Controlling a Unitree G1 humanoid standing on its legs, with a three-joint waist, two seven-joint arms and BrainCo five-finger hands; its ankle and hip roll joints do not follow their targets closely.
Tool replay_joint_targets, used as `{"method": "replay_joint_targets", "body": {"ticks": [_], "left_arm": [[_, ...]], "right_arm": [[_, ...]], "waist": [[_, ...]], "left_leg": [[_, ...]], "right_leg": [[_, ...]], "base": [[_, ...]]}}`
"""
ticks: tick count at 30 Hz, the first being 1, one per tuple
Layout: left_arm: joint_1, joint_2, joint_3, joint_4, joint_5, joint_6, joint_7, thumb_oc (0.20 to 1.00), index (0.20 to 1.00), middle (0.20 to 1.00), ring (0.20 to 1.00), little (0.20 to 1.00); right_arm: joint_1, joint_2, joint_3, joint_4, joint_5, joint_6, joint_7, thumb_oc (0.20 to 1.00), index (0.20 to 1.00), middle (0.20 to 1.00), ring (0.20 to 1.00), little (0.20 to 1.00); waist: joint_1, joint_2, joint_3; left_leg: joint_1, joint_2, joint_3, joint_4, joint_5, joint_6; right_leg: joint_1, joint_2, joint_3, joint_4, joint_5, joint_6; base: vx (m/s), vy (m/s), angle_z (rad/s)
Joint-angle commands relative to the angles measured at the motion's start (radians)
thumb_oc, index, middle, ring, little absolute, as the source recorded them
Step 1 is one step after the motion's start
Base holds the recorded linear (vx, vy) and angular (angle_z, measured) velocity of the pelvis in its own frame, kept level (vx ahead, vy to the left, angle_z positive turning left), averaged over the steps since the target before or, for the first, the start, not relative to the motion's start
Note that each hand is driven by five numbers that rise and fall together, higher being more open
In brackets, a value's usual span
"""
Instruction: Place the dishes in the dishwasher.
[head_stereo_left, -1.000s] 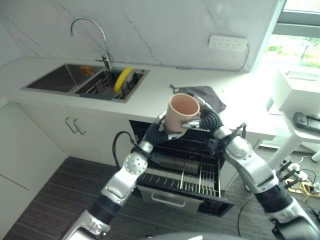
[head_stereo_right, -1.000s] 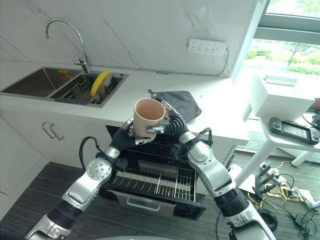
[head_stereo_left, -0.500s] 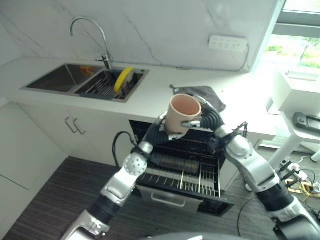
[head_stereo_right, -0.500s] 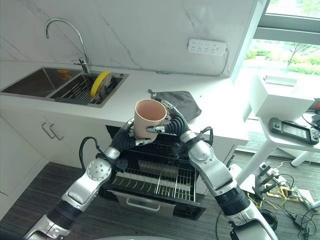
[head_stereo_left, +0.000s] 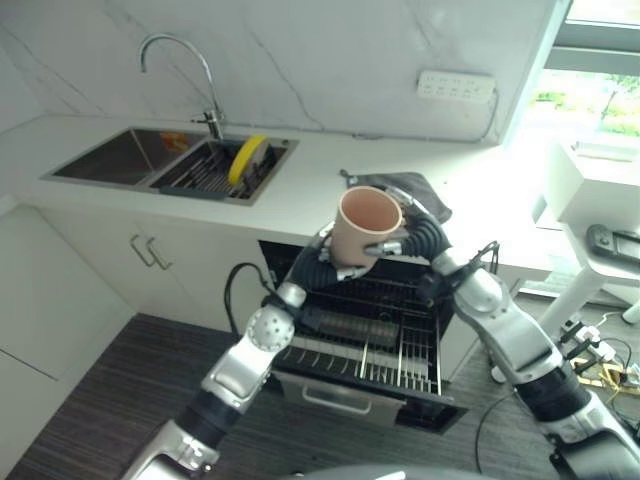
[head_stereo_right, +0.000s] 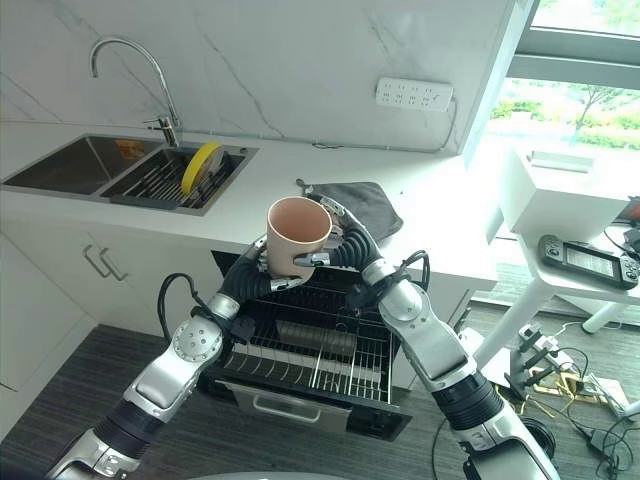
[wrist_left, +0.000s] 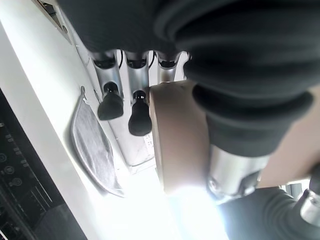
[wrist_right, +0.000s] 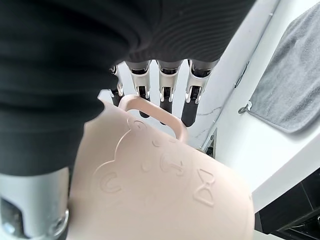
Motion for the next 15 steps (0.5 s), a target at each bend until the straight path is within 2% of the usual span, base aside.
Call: {"method": "replay_joint_targets", "body": {"ticks": [1, 3, 4, 5, 15], "left_arm": [[-0.099, 0.021, -0.064, -0.028, 0.049, -0.079, -0.036, 0.2, 0.2, 0.2, 0.2, 0.2], [-0.095, 0.023, -0.064, -0.033, 0.058, -0.085, -0.048, 0.2, 0.2, 0.2, 0.2, 0.2], [-0.095, 0.024, -0.063, -0.033, 0.06, -0.089, -0.053, 0.2, 0.2, 0.2, 0.2, 0.2], [-0.095, 0.025, -0.063, -0.034, 0.061, -0.089, -0.054, 0.2, 0.2, 0.2, 0.2, 0.2], [-0.099, 0.033, -0.064, -0.042, 0.061, -0.086, -0.064, 0.2, 0.2, 0.2, 0.2, 0.2]], "right_arm": [[-0.175, 0.068, 0.021, -0.081, 0.007, -0.124, 0.024, 0.2, 0.2, 0.2, 0.2, 0.2], [-0.166, 0.072, 0.018, -0.094, 0.058, -0.104, 0.031, 0.2, 0.2, 0.2, 0.2, 0.2], [-0.163, 0.075, 0.02, -0.087, 0.069, -0.096, 0.031, 0.366, 0.366, 0.366, 0.366, 0.366], [-0.163, 0.077, 0.021, -0.086, 0.072, -0.094, 0.03, 1.0, 1.0, 1.0, 1.0, 1.0], [-0.162, 0.065, 0.014, -0.091, 0.054, -0.092, 0.025, 1.0, 1.0, 1.0, 1.0, 1.0]], "waist": [[0.009, -0.059, 0.011], [0.009, -0.059, 0.011], [0.01, -0.059, 0.011], [0.009, -0.059, 0.012], [0.004, -0.059, 0.011]], "left_leg": [[0.082, 0.054, 0.007, 0.0, -0.181, -0.009], [0.083, 0.053, 0.007, 0.0, -0.183, -0.009], [0.083, 0.053, 0.006, 0.0, -0.183, -0.009], [0.084, 0.053, 0.007, 0.0, -0.183, -0.009], [0.085, 0.052, 0.009, 0.0, -0.183, -0.008]], "right_leg": [[0.011, -0.035, 0.038, 0.0, -0.072, 0.022], [0.012, -0.035, 0.038, 0.0, -0.073, 0.023], [0.012, -0.035, 0.038, 0.0, -0.073, 0.023], [0.012, -0.035, 0.038, 0.0, -0.073, 0.023], [0.012, -0.033, 0.039, 0.0, -0.073, 0.021]], "base": [[0.0, 0.0, 0.0], [0.0, 0.0, 0.0], [0.0, 0.0, 0.0], [0.0, 0.0, 0.0], [0.0, 0.0, 0.0]]}}
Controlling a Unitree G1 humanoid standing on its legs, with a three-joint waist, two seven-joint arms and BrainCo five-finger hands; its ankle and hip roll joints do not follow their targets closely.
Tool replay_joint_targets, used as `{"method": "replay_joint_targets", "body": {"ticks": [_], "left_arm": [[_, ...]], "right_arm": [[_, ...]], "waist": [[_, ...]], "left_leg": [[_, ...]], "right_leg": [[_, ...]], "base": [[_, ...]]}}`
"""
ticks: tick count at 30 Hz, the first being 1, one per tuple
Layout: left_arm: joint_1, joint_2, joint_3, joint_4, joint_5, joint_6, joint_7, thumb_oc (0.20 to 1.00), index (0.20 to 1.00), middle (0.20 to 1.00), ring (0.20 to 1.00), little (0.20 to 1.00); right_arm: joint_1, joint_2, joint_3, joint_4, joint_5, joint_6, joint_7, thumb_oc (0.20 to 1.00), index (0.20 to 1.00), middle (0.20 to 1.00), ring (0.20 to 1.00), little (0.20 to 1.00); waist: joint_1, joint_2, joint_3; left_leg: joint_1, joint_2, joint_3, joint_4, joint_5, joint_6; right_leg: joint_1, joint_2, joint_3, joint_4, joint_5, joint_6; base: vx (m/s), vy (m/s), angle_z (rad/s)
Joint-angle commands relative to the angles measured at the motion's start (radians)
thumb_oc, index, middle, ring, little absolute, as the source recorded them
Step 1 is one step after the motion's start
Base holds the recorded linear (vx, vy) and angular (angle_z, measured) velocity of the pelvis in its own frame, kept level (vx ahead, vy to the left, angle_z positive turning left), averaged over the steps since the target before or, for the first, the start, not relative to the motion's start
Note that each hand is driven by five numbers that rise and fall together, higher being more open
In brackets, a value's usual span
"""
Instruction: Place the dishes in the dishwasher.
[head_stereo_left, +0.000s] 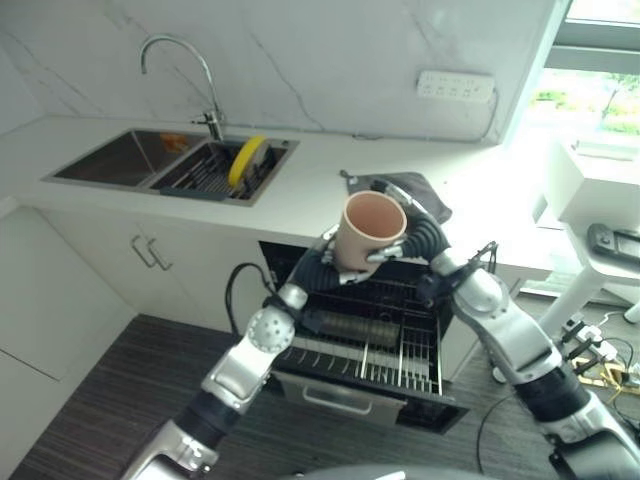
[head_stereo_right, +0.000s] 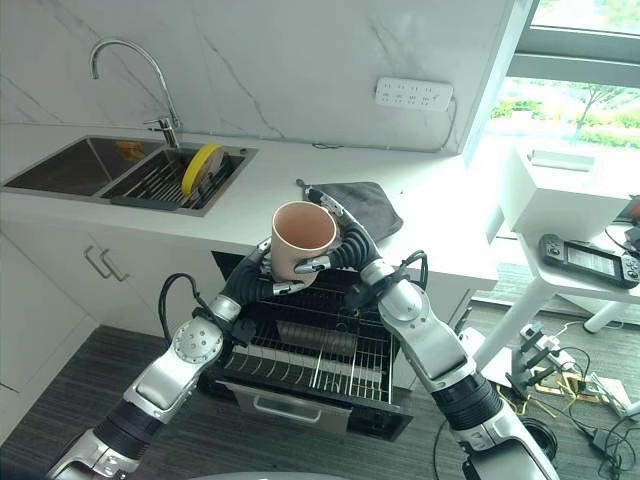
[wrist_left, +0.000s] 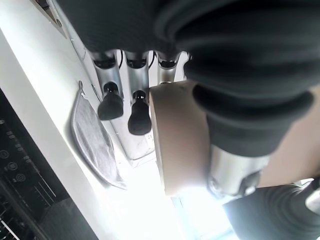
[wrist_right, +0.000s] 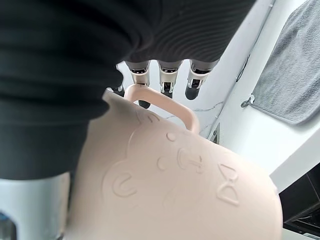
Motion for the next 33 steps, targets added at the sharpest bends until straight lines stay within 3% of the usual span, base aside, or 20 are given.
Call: {"method": "replay_joint_targets", "body": {"ticks": [1, 8, 9, 10, 29, 30, 31, 32, 33], "left_arm": [[-0.101, 0.027, -0.056, -0.043, 0.051, -0.076, -0.036, 0.2, 0.2, 0.2, 0.2, 0.2], [-0.108, 0.028, -0.055, -0.051, 0.048, -0.066, -0.047, 0.2, 0.2, 0.2, 0.2, 0.2], [-0.11, 0.028, -0.056, -0.05, 0.047, -0.064, -0.049, 0.2, 0.2, 0.2, 0.2, 0.2], [-0.11, 0.027, -0.057, -0.049, 0.046, -0.064, -0.05, 0.2, 0.2, 0.2, 0.2, 0.2], [-0.1, 0.028, -0.052, -0.054, 0.015, -0.063, -0.065, 0.2, 0.2, 0.2, 0.2, 0.2], [-0.099, 0.026, -0.053, -0.051, 0.009, -0.062, -0.061, 0.285, 0.285, 0.285, 0.285, 0.285], [-0.099, 0.025, -0.051, -0.047, 0.004, -0.056, -0.064, 0.58, 0.58, 0.58, 0.58, 0.58], [-0.097, 0.023, -0.051, -0.048, -0.001, -0.048, -0.062, 1.0, 1.0, 1.0, 1.0, 1.0], [-0.096, 0.022, -0.05, -0.047, -0.003, -0.044, -0.062, 1.0, 1.0, 1.0, 1.0, 1.0]], "right_arm": [[-0.161, 0.06, 0.01, -0.09, 0.014, -0.085, 0.014, 1.0, 1.0, 1.0, 1.0, 1.0], [-0.162, 0.06, 0.014, -0.093, -0.021, -0.091, 0.035, 1.0, 1.0, 1.0, 1.0, 1.0], [-0.167, 0.061, 0.015, -0.097, -0.032, -0.103, 0.04, 0.354, 0.354, 0.354, 0.354, 0.354], [-0.168, 0.06, 0.015, -0.099, -0.032, -0.107, 0.045, 0.2, 0.2, 0.2, 0.2, 0.2], [-0.168, 0.052, 0.017, -0.097, -0.06, -0.153, 0.029, 0.2, 0.2, 0.2, 0.2, 0.2], [-0.167, 0.053, 0.017, -0.096, -0.065, -0.156, 0.026, 0.2, 0.2, 0.2, 0.2, 0.2], [-0.166, 0.052, 0.015, -0.098, -0.069, -0.156, 0.025, 0.2, 0.2, 0.2, 0.2, 0.2], [-0.166, 0.052, 0.015, -0.101, -0.072, -0.156, 0.02, 0.2, 0.2, 0.2, 0.2, 0.2], [-0.165, 0.051, 0.014, -0.102, -0.073, -0.157, 0.019, 0.2, 0.2, 0.2, 0.2, 0.2]], "waist": [[0.005, -0.062, 0.013], [0.004, -0.062, 0.014], [0.005, -0.063, 0.014], [0.004, -0.063, 0.014], [0.008, -0.062, 0.015], [0.009, -0.061, 0.015], [0.008, -0.061, 0.015], [0.008, -0.06, 0.016], [0.008, -0.06, 0.016]], "left_leg": [[0.085, 0.052, 0.008, 0.0, -0.183, -0.008], [0.083, 0.051, 0.007, 0.0, -0.183, -0.008], [0.084, 0.051, 0.007, 0.0, -0.183, -0.008], [0.084, 0.051, 0.007, 0.0, -0.183, -0.008], [0.081, 0.051, 0.004, 0.0, -0.183, -0.008], [0.081, 0.051, 0.004, 0.0, -0.183, -0.008], [0.081, 0.05, 0.002, 0.0, -0.183, -0.007], [0.081, 0.05, 0.002, 0.0, -0.183, -0.007], [0.081, 0.05, 0.002, 0.0, -0.183, -0.007]], "right_leg": [[0.013, -0.033, 0.038, 0.0, -0.073, 0.022], [0.011, -0.034, 0.04, 0.0, -0.073, 0.022], [0.011, -0.033, 0.04, 0.0, -0.072, 0.022], [0.011, -0.033, 0.04, 0.0, -0.072, 0.022], [0.01, -0.034, 0.038, 0.0, -0.072, 0.022], [0.01, -0.034, 0.037, 0.0, -0.072, 0.022], [0.01, -0.034, 0.038, 0.0, -0.072, 0.022], [0.01, -0.033, 0.038, 0.0, -0.072, 0.022], [0.01, -0.033, 0.039, 0.0, -0.072, 0.022]], "base": [[0.0, 0.0, 0.0], [0.0, 0.0, 0.0], [0.0, 0.0, 0.0], [0.0, 0.0, 0.0], [0.0, 0.0, 0.0], [0.0, 0.0, 0.0], [0.0, 0.0, 0.0], [0.0, 0.0, 0.0], [0.0, 0.0, 0.0]]}}
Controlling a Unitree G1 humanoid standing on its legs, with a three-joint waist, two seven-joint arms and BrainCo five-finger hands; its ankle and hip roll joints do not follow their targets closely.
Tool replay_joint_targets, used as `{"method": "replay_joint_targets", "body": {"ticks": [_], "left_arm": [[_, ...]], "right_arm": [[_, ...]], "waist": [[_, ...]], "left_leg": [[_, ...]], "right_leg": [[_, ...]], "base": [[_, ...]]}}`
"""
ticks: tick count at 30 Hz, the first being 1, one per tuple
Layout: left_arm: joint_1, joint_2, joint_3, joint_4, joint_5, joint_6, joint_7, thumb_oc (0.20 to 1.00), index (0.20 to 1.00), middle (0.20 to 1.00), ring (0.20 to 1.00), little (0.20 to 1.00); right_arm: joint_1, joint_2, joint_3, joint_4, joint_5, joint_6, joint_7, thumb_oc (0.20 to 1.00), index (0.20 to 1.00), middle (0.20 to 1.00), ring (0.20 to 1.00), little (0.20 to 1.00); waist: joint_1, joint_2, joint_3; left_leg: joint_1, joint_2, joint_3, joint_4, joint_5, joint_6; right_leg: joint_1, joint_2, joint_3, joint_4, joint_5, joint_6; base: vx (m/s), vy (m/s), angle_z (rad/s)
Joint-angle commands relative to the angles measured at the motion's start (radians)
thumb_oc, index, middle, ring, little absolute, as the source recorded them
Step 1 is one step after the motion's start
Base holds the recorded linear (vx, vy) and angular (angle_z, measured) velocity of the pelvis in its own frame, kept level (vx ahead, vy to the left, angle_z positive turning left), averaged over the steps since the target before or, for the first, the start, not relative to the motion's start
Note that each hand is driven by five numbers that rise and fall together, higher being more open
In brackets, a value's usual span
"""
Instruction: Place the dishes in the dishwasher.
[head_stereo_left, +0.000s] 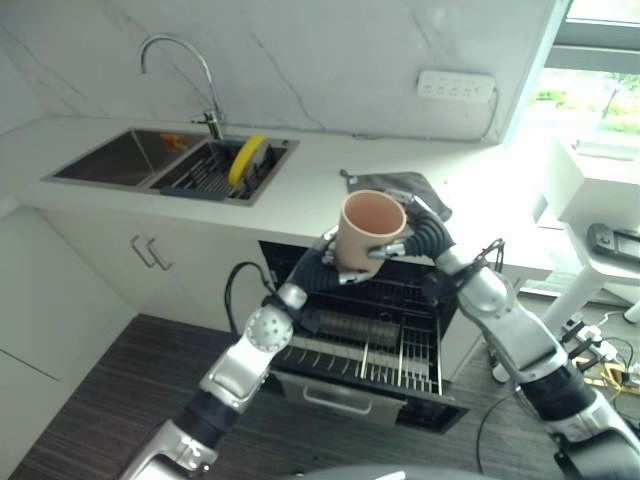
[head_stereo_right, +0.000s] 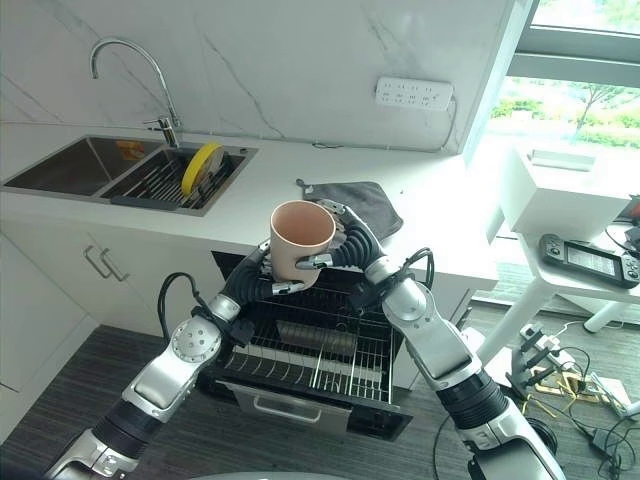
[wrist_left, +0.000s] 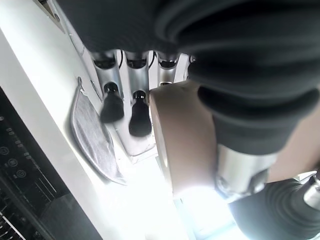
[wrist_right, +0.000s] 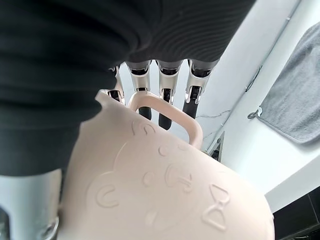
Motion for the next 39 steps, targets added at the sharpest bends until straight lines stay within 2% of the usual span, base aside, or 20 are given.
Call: {"method": "replay_joint_targets", "body": {"ticks": [1, 11, 18, 22, 24, 26, 33, 35, 37, 39], "left_arm": [[-0.095, 0.02, -0.057, -0.046, -0.002, -0.038, -0.026, 1.0, 1.0, 1.0, 1.0, 1.0], [-0.053, 0.017, -0.031, -0.042, -0.06, -0.02, -0.02, 1.0, 1.0, 1.0, 1.0, 1.0], [0.002, 0.024, 0.037, -0.054, -0.112, -0.006, 0.008, 1.0, 1.0, 1.0, 1.0, 1.0], [0.094, 0.041, 0.144, -0.06, -0.122, -0.013, 0.062, 1.0, 1.0, 1.0, 1.0, 1.0], [0.135, 0.058, 0.216, -0.074, -0.123, -0.062, 0.079, 1.0, 1.0, 1.0, 1.0, 1.0], [0.155, 0.066, 0.261, -0.094, -0.115, -0.084, 0.082, 1.0, 1.0, 1.0, 1.0, 1.0], [0.217, 0.065, 0.408, -0.161, -0.183, -0.106, 0.053, 1.0, 1.0, 1.0, 1.0, 1.0], [0.218, 0.067, 0.417, -0.169, -0.163, -0.107, 0.06, 1.0, 1.0, 1.0, 1.0, 1.0], [0.209, 0.078, 0.425, -0.177, -0.15, -0.108, 0.07, 1.0, 1.0, 1.0, 1.0, 1.0], [0.189, 0.088, 0.422, -0.183, -0.149, -0.119, 0.084, 1.0, 1.0, 1.0, 1.0, 1.0]], "right_arm": [[-0.163, 0.073, 0.014, -0.099, 0.007, -0.119, 0.002, 0.2, 0.2, 0.2, 0.2, 0.2], [-0.131, 0.048, -0.022, -0.096, -0.012, -0.151, -0.025, 0.2, 0.2, 0.2, 0.2, 0.2], [-0.067, 0.016, -0.095, -0.103, -0.026, -0.188, -0.086, 0.2, 0.2, 0.2, 0.2, 0.2], [0.042, -0.026, -0.213, -0.133, 0.006, -0.235, -0.125, 0.2, 0.2, 0.2, 0.2, 0.2], [0.112, -0.04, -0.269, -0.141, 0.018, -0.267, -0.141, 0.2, 0.2, 0.2, 0.2, 0.2], [0.149, -0.045, -0.3, -0.144, 0.026, -0.284, -0.147, 0.2, 0.2, 0.2, 0.2, 0.2], [0.266, -0.023, -0.396, -0.199, 0.083, -0.308, -0.093, 0.2, 0.2, 0.2, 0.2, 0.2], [0.281, -0.018, -0.403, -0.211, 0.092, -0.308, -0.085, 0.2, 0.2, 0.2, 0.2, 0.2], [0.291, -0.017, -0.407, -0.221, 0.103, -0.314, -0.078, 0.2, 0.2, 0.2, 0.2, 0.2], [0.278, -0.022, -0.405, -0.224, 0.104, -0.335, -0.081, 0.2, 0.2, 0.2, 0.2, 0.2]], "waist": [[0.007, -0.06, 0.016], [0.008, -0.059, 0.018], [0.007, -0.053, 0.026], [0.004, -0.05, 0.038], [0.002, -0.047, 0.043], [-0.002, -0.045, 0.046], [-0.021, -0.04, 0.064], [-0.025, -0.038, 0.074], [-0.03, -0.034, 0.101], [-0.03, -0.039, 0.145]], "left_leg": [[0.082, 0.05, 0.002, 0.001, -0.183, -0.008], [0.081, 0.051, 0.002, 0.001, -0.182, -0.007], [0.081, 0.052, 0.001, 0.001, -0.18, -0.007], [0.078, 0.053, 0.0, 0.001, -0.177, -0.007], [0.073, 0.053, 0.002, 0.001, -0.175, -0.007], [0.073, 0.054, 0.004, 0.001, -0.174, -0.007], [0.072, 0.056, -0.001, 0.001, -0.167, -0.008], [0.069, 0.053, -0.006, 0.001, -0.163, -0.004], [0.053, 0.045, -0.017, 0.017, -0.148, 0.002], [-0.033, 0.047, -0.046, 0.142, -0.171, 0.001]], "right_leg": [[0.011, -0.034, 0.04, 0.0, -0.072, 0.022], [0.011, -0.033, 0.037, 0.0, -0.072, 0.021], [0.01, -0.032, 0.035, 0.0, -0.07, 0.019], [0.006, -0.03, 0.036, 0.0, -0.069, 0.016], [0.002, -0.031, 0.035, 0.0, -0.067, 0.017], [0.0, -0.032, 0.036, 0.0, -0.066, 0.017], [-0.002, -0.027, 0.037, 0.008, -0.07, 0.013], [-0.014, -0.024, 0.043, 0.036, -0.084, 0.008], [-0.062, -0.02, 0.059, 0.13, -0.125, -0.001], [-0.136, -0.024, 0.076, 0.238, -0.162, -0.011]], "base": [[0.0, 0.0, 0.0], [0.0, 0.0, 0.0], [0.0, 0.0, 0.0], [0.0, -0.008, 0.0], [0.0, 0.0, 0.0], [0.0, 0.0, 0.0], [0.06, -0.021, 0.01], [0.05, -0.024, 0.02], [0.0, 0.0, 0.0], [-0.17, -0.037, -0.03]]}}
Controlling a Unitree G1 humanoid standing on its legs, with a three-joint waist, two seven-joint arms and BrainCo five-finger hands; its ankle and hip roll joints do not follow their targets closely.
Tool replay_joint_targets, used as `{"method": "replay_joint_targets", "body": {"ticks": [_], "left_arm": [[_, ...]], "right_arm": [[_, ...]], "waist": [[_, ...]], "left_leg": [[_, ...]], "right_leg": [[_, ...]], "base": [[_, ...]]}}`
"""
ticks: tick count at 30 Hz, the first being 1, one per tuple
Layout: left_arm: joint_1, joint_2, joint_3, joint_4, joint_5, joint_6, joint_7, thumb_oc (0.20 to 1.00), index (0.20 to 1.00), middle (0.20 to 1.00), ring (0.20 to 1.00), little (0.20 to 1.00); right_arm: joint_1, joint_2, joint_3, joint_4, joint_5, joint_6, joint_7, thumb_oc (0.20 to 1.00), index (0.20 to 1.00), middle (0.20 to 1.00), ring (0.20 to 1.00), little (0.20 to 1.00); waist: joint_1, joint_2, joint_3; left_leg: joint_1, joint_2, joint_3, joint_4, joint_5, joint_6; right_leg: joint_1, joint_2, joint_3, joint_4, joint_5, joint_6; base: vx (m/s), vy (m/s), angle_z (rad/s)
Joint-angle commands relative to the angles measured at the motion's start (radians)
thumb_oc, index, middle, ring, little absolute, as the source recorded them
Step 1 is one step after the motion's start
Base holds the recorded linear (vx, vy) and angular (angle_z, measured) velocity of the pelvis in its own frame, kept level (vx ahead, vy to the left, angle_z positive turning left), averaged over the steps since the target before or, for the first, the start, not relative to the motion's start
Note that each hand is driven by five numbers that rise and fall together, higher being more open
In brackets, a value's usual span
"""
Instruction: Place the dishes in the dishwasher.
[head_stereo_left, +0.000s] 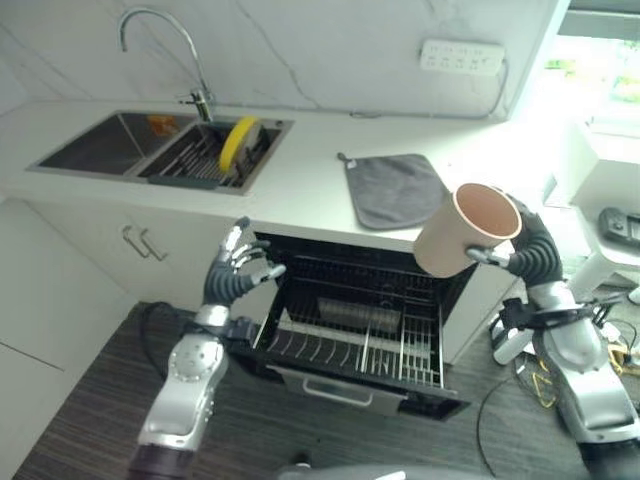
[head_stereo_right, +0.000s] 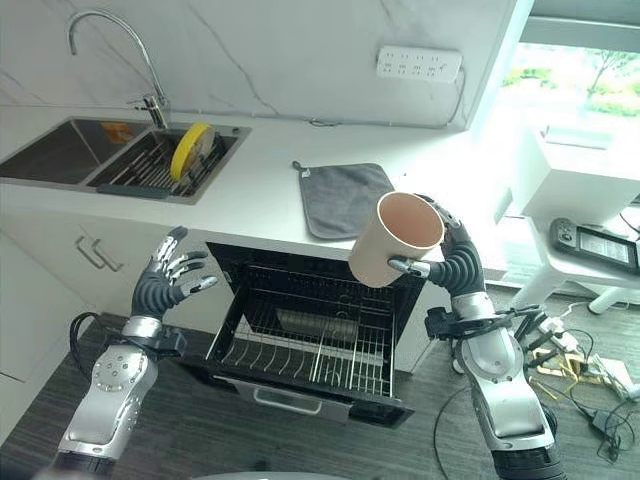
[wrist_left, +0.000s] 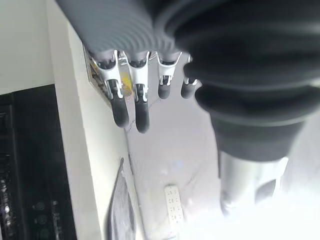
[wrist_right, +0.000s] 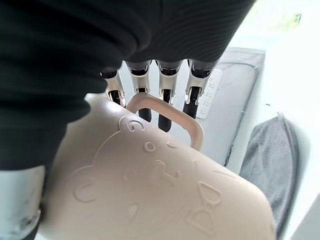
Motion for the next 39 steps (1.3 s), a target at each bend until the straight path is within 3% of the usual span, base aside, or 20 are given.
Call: {"method": "replay_joint_targets", "body": {"ticks": [1, 7, 10, 14, 24, 27, 28, 30, 31, 33, 35, 37, 39], "left_arm": [[-0.108, 0.095, 0.029, -0.074, 0.02, -0.087, 0.034, 1.0, 1.0, 1.0, 1.0, 1.0], [-0.189, 0.105, 0.015, -0.095, 0.046, -0.11, 0.105, 1.0, 1.0, 1.0, 1.0, 1.0], [-0.206, 0.101, 0.013, -0.109, 0.056, -0.117, 0.12, 1.0, 1.0, 1.0, 1.0, 1.0], [-0.2, 0.102, 0.02, -0.121, 0.023, -0.084, 0.121, 1.0, 1.0, 1.0, 1.0, 1.0], [-0.161, 0.121, 0.046, -0.157, 0.06, -0.083, 0.103, 1.0, 1.0, 1.0, 1.0, 1.0], [-0.142, 0.168, 0.031, -0.148, 0.103, 0.014, -0.035, 1.0, 1.0, 1.0, 1.0, 1.0], [-0.137, 0.201, 0.018, -0.135, 0.129, 0.087, -0.104, 1.0, 1.0, 1.0, 1.0, 1.0], [-0.145, 0.276, -0.009, -0.102, 0.219, 0.174, -0.205, 1.0, 1.0, 1.0, 1.0, 1.0], [-0.154, 0.3, -0.017, -0.097, 0.258, 0.182, -0.232, 1.0, 1.0, 1.0, 1.0, 1.0], [-0.192, 0.448, -0.052, -0.089, 0.409, 0.382, -0.447, 1.0, 1.0, 1.0, 1.0, 1.0], [-0.226, 0.521, -0.078, -0.055, 0.475, 0.48, -0.552, 1.0, 1.0, 1.0, 1.0, 1.0], [-0.243, 0.536, -0.088, -0.041, 0.512, 0.52, -0.612, 1.0, 1.0, 1.0, 1.0, 1.0], [-0.276, 0.558, -0.125, 0.004, 0.658, 0.597, -0.755, 1.0, 1.0, 1.0, 1.0, 1.0]], "right_arm": [[-0.134, 0.001, -0.018, -0.085, 0.041, -0.116, -0.004, 0.2, 0.2, 0.2, 0.2, 0.2], [-0.213, -0.031, -0.009, -0.103, 0.061, -0.162, 0.007, 0.2, 0.2, 0.2, 0.2, 0.2], [-0.224, -0.028, -0.004, -0.121, 0.057, -0.179, 0.004, 0.2, 0.2, 0.2, 0.2, 0.2], [-0.248, -0.031, 0.009, -0.134, 0.033, -0.169, 0.005, 0.2, 0.2, 0.2, 0.2, 0.2], [-0.228, -0.035, 0.027, -0.174, 0.041, -0.145, 0.045, 0.2, 0.2, 0.2, 0.2, 0.2], [-0.204, -0.05, 0.039, -0.161, 0.098, -0.097, 0.065, 0.2, 0.2, 0.2, 0.2, 0.2], [-0.198, -0.058, 0.04, -0.149, 0.117, -0.088, 0.068, 0.2, 0.2, 0.2, 0.2, 0.2], [-0.214, -0.082, 0.043, -0.122, 0.155, -0.061, 0.081, 0.2, 0.2, 0.2, 0.2, 0.2], [-0.225, -0.094, 0.043, -0.115, 0.171, -0.055, 0.087, 0.2, 0.2, 0.2, 0.2, 0.2], [-0.263, -0.161, 0.033, -0.099, 0.237, -0.042, 0.098, 0.2, 0.2, 0.2, 0.2, 0.2], [-0.294, -0.199, 0.037, -0.086, 0.256, -0.036, 0.109, 0.2, 0.2, 0.2, 0.2, 0.2], [-0.308, -0.206, 0.039, -0.084, 0.255, -0.03, 0.115, 0.2, 0.2, 0.2, 0.2, 0.2], [-0.339, -0.214, 0.048, -0.08, 0.249, -0.012, 0.135, 0.2, 0.2, 0.2, 0.2, 0.2]], "waist": [[-0.005, -0.055, 0.096], [-0.016, -0.058, 0.185], [-0.021, -0.058, 0.211], [-0.021, -0.042, 0.235], [-0.027, -0.028, 0.249], [-0.039, -0.019, 0.247], [-0.047, -0.013, 0.249], [-0.056, -0.003, 0.254], [-0.058, 0.0, 0.255], [-0.073, 0.018, 0.257], [-0.088, 0.037, 0.259], [-0.093, 0.043, 0.26], [-0.108, 0.058, 0.261]], "left_leg": [[-0.08, 0.058, -0.062, 0.225, -0.195, -0.002], [-0.304, 0.055, -0.088, 0.482, -0.287, 0.011], [-0.376, 0.053, -0.094, 0.543, -0.307, 0.014], [-0.429, 0.055, -0.089, 0.575, -0.314, 0.02], [-0.482, 0.062, -0.073, 0.638, -0.353, 0.036], [-0.479, 0.063, -0.069, 0.635, -0.352, 0.04], [-0.483, 0.063, -0.068, 0.631, -0.348, 0.041], [-0.486, 0.064, -0.065, 0.629, -0.343, 0.041], [-0.484, 0.064, -0.062, 0.626, -0.341, 0.041], [-0.482, 0.069, -0.052, 0.617, -0.333, 0.035], [-0.481, 0.068, -0.042, 0.615, -0.33, 0.034], [-0.48, 0.068, -0.037, 0.613, -0.329, 0.034], [-0.482, 0.069, -0.03, 0.614, -0.327, 0.032]], "right_leg": [[-0.125, -0.021, 0.083, 0.194, -0.117, -0.03], [-0.329, -0.048, 0.135, 0.402, -0.184, -0.058], [-0.401, -0.068, 0.138, 0.449, -0.189, -0.058], [-0.473, -0.096, 0.139, 0.497, -0.187, -0.048], [-0.555, -0.119, 0.165, 0.575, -0.207, -0.036], [-0.565, -0.11, 0.186, 0.578, -0.206, -0.032], [-0.575, -0.102, 0.196, 0.582, -0.206, -0.032], [-0.584, -0.103, 0.202, 0.583, -0.204, -0.031], [-0.586, -0.104, 0.203, 0.582, -0.203, -0.03], [-0.591, -0.114, 0.204, 0.581, -0.2, -0.028], [-0.601, -0.12, 0.212, 0.585, -0.201, -0.027], [-0.605, -0.122, 0.215, 0.585, -0.201, -0.027], [-0.615, -0.124, 0.225, 0.589, -0.205, -0.028]], "base": [[-0.28, -0.043, 0.01], [-0.21, 0.03, -0.07], [-0.16, 0.036, -0.04], [-0.12, 0.098, -0.12], [-0.03, 0.071, -0.06], [0.05, 0.083, -0.01], [0.02, 0.085, -0.07], [0.0, 0.103, -0.03], [0.01, 0.128, -0.02], [0.01, 0.199, -0.03], [0.01, 0.215, -0.11], [0.01, 0.13, -0.12], [0.01, 0.148, -0.03]]}}
